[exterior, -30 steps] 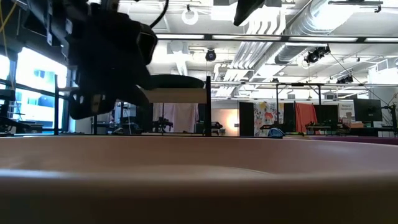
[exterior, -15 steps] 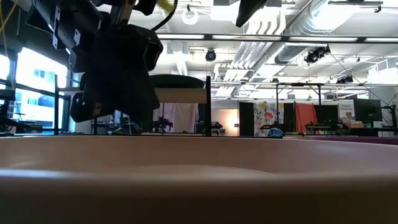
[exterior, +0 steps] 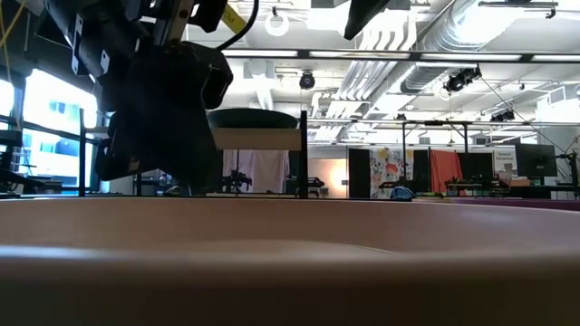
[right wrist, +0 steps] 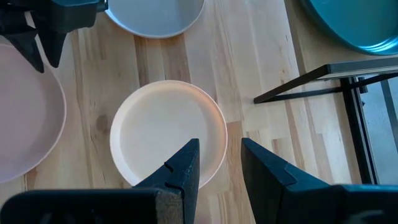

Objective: Place and stack plates onto a shelf
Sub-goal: Stack the bottom light brown plate on top the green plate on the shelf

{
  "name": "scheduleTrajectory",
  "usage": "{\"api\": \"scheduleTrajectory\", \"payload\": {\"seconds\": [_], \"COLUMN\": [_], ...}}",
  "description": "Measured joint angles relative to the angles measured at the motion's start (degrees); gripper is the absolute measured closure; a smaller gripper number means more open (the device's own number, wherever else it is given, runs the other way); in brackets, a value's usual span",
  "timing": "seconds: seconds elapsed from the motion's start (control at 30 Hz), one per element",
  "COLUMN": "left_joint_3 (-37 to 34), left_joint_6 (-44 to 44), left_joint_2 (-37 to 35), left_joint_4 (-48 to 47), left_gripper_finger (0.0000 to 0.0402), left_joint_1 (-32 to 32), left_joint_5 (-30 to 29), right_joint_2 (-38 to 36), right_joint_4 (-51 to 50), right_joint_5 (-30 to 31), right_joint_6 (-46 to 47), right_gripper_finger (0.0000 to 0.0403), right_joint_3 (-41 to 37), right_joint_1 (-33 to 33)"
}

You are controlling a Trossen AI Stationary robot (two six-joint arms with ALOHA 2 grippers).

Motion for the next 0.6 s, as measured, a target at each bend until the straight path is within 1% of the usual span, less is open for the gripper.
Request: {"api": "scheduleTrajectory", "payload": {"seconds": [0.6], "left_joint_3": [-0.1], "left_joint_6": [-0.9], "left_joint_2": [0.3], "left_joint_4": [-0.3], "left_gripper_finger": [0.0328], "left_joint_1": [-0.8], "left_joint_5": [0.5], "right_joint_2": [0.0], "right_joint_4": [0.1], "right_joint_5": [0.0], "right_joint_6": [0.0], "right_gripper_finger": [0.0306], "right_joint_3": [0.0], "right_joint_1": [0.0]}}
